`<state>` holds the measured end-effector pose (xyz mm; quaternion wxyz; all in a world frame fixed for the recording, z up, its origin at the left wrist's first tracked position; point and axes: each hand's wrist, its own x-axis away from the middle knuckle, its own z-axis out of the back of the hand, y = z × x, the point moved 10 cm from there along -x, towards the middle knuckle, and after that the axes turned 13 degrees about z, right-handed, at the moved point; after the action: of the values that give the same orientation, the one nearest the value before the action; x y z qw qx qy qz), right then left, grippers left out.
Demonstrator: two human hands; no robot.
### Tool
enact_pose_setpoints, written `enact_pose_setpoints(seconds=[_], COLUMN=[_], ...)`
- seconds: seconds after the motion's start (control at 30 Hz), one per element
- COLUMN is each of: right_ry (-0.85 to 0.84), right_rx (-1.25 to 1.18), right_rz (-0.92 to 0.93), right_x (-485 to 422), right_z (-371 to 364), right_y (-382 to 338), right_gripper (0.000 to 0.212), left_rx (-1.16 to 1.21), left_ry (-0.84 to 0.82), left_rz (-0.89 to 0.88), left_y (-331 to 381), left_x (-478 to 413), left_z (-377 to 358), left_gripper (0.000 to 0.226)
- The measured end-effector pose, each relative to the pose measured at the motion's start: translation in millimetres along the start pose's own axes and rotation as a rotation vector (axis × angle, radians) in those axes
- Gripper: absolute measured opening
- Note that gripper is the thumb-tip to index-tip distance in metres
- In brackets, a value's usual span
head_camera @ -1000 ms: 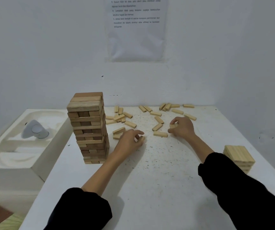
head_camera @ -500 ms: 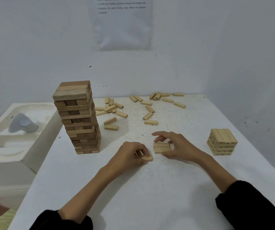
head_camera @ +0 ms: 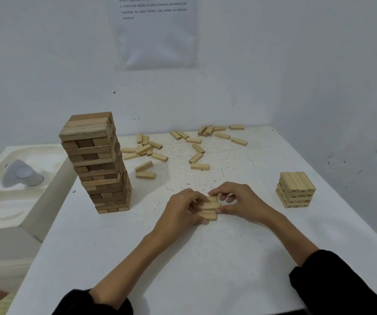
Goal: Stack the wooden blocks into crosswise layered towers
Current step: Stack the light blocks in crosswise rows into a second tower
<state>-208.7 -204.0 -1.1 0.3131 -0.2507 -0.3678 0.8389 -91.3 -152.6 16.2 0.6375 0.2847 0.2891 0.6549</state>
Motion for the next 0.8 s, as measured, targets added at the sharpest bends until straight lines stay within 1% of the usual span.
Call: enact_pose_setpoints(seconds=[0.1,0.13,0.17,0.2,0.23,0.27,0.3,0.33,0.4,0.5,0.6,0.63,0.7,0.73,0.8], right_ry=[0.022,0.061,0.082,0.049,-0.023,-0.099,-0.157,-0.184,-0.204,-0.230,-0.240,-0.239,-0.221,-0.209,-0.186], right_rx=[-0.048,-0.011,0.067,0.180,0.305,0.405,0.465,0.494,0.505,0.508,0.523,0.508,0.446,0.417,0.382], right_rz=[-0.047,-0.075,-0.110,-0.163,-0.217,-0.258,-0.275,-0.269,-0.235,-0.200,-0.190,-0.183,-0.150,-0.122,-0.056], right_x=[9.7,16.3,23.7,31.7,40.4,49.0,54.6,57.0,56.1,47.6,42.4,41.6,39.6,37.3,30.5], right_z=[3.5,7.8,10.2,6.7,-2.1,-12.6,-22.4,-29.8,-40.4,-47.3,-38.5,-33.2,-23.8,-20.1,-15.7], right_y=[-1.4,-0.5,1.8,5.2,9.0,12.9,14.8,14.4,10.4,3.1,6.0,6.9,6.5,4.6,1.6], right_gripper=[0.045,0.047,0.052,0.066,0.088,0.110,0.126,0.133,0.134,0.136,0.139,0.138,0.121,0.111,0.103], left_rx=[0.016,-0.020,-0.098,-0.209,-0.328,-0.420,-0.475,-0.501,-0.519,-0.511,-0.510,-0.518,-0.519,-0.494,-0.384], left_ry=[0.144,0.188,0.188,0.133,0.044,-0.034,-0.076,-0.098,-0.116,-0.120,-0.108,-0.108,-0.122,-0.143,-0.187], left_rz=[-0.024,-0.001,0.055,0.135,0.205,0.238,0.234,0.215,0.170,0.117,0.167,0.185,0.179,0.163,0.114], left_y=[3.6,0.4,-6.9,-18.4,-31.1,-39.8,-44.3,-44.1,-40.1,-29.7,-33.3,-36.5,-40.0,-40.2,-36.6], left_x=[10.2,14.5,16.9,18.9,22.1,26.7,30.8,33.2,32.7,30.5,26.4,25.0,19.9,16.1,5.9], left_z=[14.0,18.4,17.4,10.6,-0.1,-10.4,-18.2,-23.9,-33.3,-41.5,-37.4,-33.1,-25.1,-21.5,-16.5], left_gripper=[0.041,0.044,0.051,0.062,0.073,0.085,0.098,0.108,0.115,0.115,0.112,0.115,0.122,0.122,0.114])
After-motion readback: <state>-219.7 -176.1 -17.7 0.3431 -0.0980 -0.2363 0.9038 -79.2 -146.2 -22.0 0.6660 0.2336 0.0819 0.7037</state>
